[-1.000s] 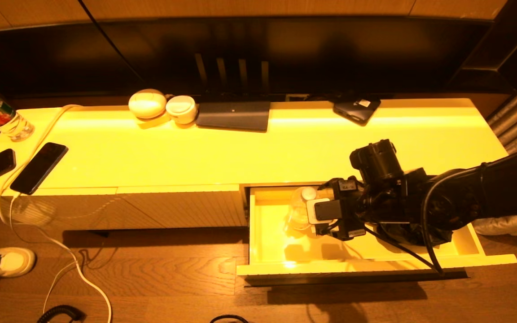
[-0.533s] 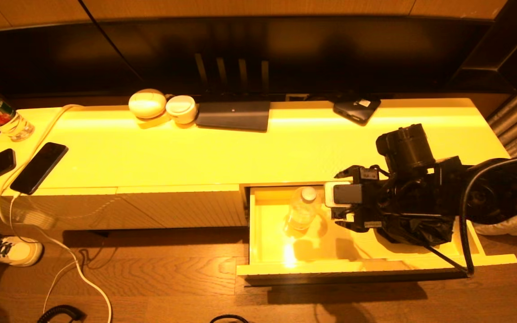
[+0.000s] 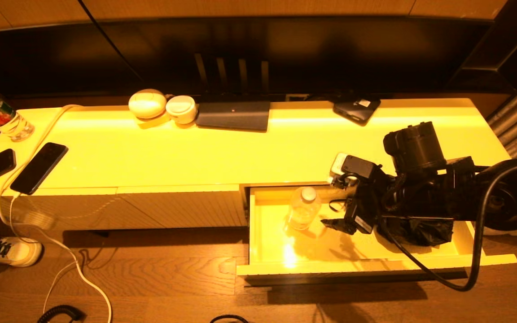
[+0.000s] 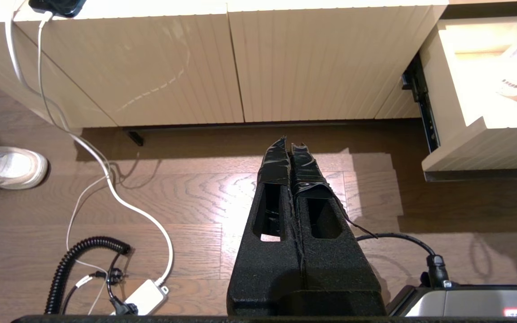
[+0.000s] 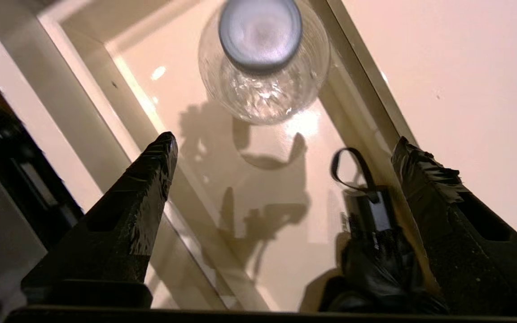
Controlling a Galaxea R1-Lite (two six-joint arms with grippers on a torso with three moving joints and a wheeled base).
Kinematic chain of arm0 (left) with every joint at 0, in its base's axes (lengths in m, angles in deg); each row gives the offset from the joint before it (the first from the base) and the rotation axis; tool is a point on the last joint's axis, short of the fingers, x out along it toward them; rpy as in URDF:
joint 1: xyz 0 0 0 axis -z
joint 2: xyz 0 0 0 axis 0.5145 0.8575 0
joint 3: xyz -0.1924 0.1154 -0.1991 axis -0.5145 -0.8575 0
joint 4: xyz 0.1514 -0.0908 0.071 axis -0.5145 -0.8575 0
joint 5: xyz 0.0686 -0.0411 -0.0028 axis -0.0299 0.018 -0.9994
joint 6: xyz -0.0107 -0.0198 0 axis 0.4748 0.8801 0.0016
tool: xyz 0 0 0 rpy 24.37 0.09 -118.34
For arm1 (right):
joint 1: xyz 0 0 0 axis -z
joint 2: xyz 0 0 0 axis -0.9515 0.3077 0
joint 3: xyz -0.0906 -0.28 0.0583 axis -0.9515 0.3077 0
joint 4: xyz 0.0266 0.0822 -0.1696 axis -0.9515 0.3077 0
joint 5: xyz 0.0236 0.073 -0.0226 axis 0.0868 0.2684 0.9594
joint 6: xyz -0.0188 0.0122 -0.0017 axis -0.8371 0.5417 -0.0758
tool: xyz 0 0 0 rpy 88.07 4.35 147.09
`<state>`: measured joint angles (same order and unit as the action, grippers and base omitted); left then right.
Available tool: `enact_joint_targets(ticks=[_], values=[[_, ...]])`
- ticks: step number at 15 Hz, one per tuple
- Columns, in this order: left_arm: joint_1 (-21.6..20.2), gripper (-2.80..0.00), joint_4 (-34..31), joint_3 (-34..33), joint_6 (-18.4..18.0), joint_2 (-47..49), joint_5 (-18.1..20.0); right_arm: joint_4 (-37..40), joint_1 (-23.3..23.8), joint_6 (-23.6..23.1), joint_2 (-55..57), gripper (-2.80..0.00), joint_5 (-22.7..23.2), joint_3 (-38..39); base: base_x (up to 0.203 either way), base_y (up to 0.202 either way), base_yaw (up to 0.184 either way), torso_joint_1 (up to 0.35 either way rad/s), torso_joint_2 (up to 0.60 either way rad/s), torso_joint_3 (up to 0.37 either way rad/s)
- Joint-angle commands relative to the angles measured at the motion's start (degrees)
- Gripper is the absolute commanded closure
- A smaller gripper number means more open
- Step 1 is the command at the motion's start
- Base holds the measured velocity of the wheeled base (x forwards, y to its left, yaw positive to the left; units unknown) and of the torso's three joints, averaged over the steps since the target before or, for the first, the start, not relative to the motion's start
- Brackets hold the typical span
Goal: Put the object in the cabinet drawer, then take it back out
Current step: Put the mineral water in the drawer
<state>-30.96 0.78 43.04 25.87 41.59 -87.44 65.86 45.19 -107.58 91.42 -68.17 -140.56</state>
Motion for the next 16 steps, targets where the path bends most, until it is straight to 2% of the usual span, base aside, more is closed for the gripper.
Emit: enact_joint_targets(ticks=[1, 6, 9, 11, 16], values=[[0.00, 0.00, 0.03, -0.09, -0.03, 0.00, -0.03, -0.09, -0.79, 2.57, 1.33, -2.80, 1.36, -1.48, 0.000, 0.000, 0.000, 0.000, 0.00, 0.000], [0.00, 0.00, 0.03, -0.09, -0.03, 0.00, -0.03, -0.17, -0.98, 9.38, 4.71, -2.80, 3.46, -5.42, 0.000, 0.000, 0.000, 0.000, 0.00, 0.000], [0.00, 0.00, 0.03, -0.09, -0.03, 0.00, -0.03, -1.14, -1.18, 9.63, 6.65, -2.80, 3.47, -6.07, 0.000, 0.000, 0.000, 0.000, 0.00, 0.000], [0.00, 0.00, 0.03, -0.09, -0.03, 0.00, -0.03, -1.98, -2.29, 11.99, 8.86, -2.80, 3.75, -7.44, 0.000, 0.000, 0.000, 0.000, 0.00, 0.000], [0.00, 0.00, 0.03, -0.09, -0.03, 0.00, -0.03, -2.02, -3.45, 12.47, 11.56, -2.80, 3.77, -8.61, 0.000, 0.000, 0.000, 0.000, 0.00, 0.000]])
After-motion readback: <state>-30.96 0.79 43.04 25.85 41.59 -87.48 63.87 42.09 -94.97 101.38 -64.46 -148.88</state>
